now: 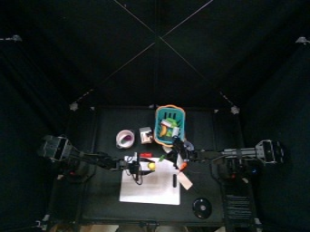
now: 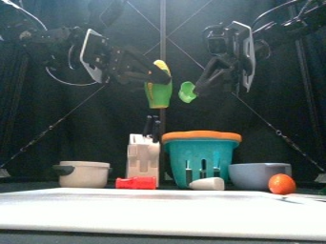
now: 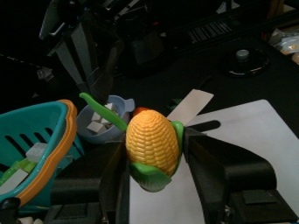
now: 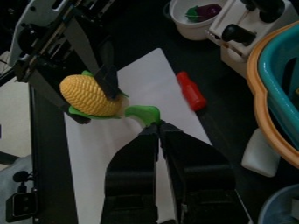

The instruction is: Place husk into bowl

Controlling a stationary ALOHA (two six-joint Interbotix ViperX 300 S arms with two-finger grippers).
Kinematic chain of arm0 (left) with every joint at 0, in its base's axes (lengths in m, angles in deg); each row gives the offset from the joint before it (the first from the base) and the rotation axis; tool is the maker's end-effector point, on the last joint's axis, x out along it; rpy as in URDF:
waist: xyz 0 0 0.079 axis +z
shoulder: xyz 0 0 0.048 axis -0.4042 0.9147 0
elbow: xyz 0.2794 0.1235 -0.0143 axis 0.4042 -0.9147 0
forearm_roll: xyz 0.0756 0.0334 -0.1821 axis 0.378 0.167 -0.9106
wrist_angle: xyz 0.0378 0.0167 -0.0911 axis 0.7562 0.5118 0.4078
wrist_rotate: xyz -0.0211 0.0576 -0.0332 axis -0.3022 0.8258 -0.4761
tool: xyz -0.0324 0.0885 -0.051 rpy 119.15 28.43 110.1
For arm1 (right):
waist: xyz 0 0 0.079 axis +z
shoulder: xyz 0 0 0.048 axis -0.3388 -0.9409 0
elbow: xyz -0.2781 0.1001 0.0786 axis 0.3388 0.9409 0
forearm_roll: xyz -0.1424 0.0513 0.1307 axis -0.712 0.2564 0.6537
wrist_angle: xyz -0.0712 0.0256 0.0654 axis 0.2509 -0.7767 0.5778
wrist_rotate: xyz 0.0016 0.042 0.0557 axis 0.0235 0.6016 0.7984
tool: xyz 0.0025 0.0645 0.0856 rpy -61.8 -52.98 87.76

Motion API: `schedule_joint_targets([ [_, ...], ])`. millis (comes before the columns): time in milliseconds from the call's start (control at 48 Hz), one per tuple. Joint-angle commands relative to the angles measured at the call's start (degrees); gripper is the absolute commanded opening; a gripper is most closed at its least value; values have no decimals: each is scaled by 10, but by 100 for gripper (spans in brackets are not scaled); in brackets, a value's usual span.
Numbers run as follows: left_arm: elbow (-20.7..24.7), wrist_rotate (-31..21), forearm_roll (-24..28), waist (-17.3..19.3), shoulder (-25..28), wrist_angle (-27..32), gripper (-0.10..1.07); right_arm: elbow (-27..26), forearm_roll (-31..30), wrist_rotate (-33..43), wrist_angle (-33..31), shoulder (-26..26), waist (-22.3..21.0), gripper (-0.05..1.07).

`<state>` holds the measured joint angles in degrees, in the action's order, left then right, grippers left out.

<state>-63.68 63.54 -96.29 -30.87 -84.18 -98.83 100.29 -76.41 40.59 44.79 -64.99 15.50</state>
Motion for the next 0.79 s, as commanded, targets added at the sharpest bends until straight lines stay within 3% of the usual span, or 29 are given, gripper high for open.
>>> schedule_joint_targets([
  [0,5,1,1,1,-10,-3,65,11,1,0,-21,30,-2,43],
  [208,5,2,0,1,-11,-3,65,56,11,0,-112,96,-12,43],
  [438,5,1,0,1,-11,-3,65,84,19,0,-212,159,-58,43],
  [625,2,1,0,1,-11,-3,65,111,21,0,-264,152,-80,43],
  [771,0,3,1,2,-10,-3,65,132,25,1,-265,127,-86,43],
])
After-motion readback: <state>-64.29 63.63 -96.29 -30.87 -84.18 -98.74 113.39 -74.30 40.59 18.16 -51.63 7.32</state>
